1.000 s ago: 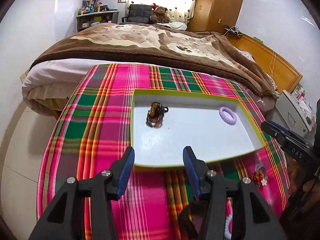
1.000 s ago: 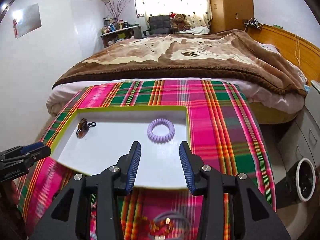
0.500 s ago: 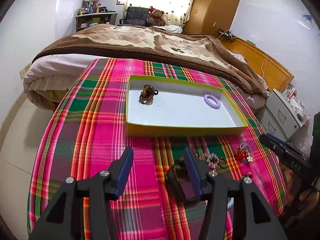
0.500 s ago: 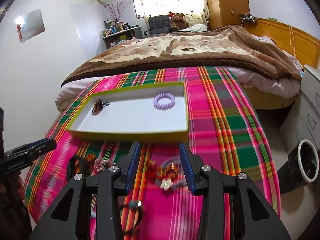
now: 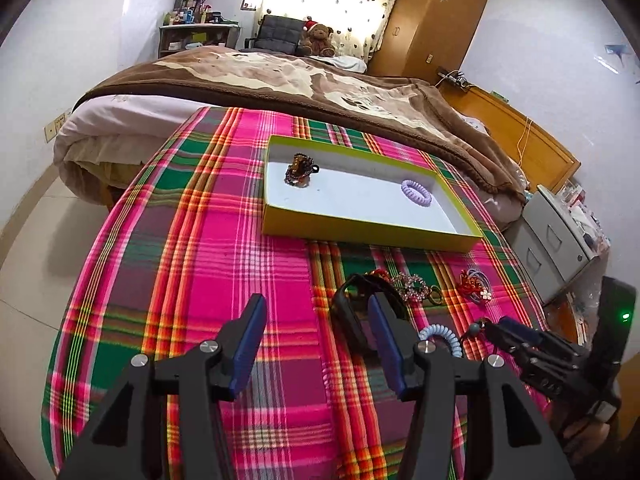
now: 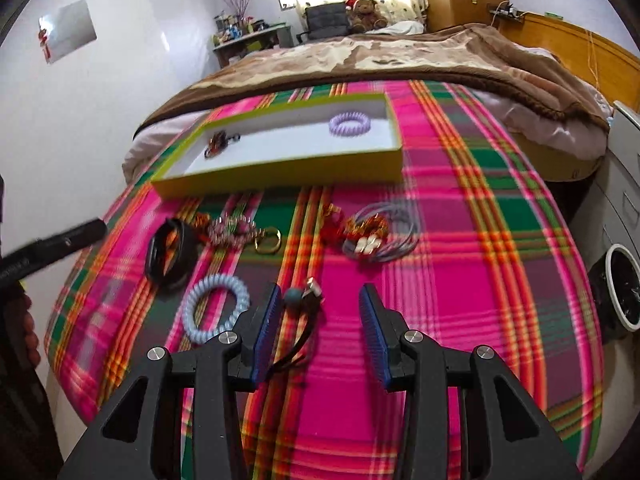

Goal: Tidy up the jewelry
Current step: 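Grasp the black hair tie with teal bead with the right gripper, then grasp the black watch strap with the left gripper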

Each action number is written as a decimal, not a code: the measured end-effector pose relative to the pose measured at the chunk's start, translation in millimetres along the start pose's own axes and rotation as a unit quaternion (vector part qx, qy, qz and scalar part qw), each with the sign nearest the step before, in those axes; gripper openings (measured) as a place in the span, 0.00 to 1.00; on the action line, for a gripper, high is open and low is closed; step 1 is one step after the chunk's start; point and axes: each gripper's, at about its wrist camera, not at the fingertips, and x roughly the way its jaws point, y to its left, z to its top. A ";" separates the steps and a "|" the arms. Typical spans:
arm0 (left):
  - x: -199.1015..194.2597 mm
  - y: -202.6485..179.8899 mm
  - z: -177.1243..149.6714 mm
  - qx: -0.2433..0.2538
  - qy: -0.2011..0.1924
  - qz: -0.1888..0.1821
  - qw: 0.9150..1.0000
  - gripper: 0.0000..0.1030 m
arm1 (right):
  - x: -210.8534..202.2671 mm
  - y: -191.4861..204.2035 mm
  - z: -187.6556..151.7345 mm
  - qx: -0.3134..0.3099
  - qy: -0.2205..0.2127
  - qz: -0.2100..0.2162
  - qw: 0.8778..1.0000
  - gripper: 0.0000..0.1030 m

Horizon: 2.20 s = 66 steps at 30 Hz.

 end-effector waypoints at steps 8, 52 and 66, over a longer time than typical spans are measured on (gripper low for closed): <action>-2.1 7.5 -11.2 -0.007 0.007 0.007 1.000 0.53 | 12.0 8.4 -2.3 -0.004 0.010 0.003 1.000 0.40; 47.7 -35.6 -5.3 0.025 0.057 0.051 0.997 0.53 | -12.8 -26.8 -4.1 0.042 -0.053 0.025 0.997 0.05; 76.3 -33.7 8.0 0.069 0.076 0.076 0.992 0.53 | -8.9 -21.2 0.1 0.036 -0.047 0.028 0.998 0.05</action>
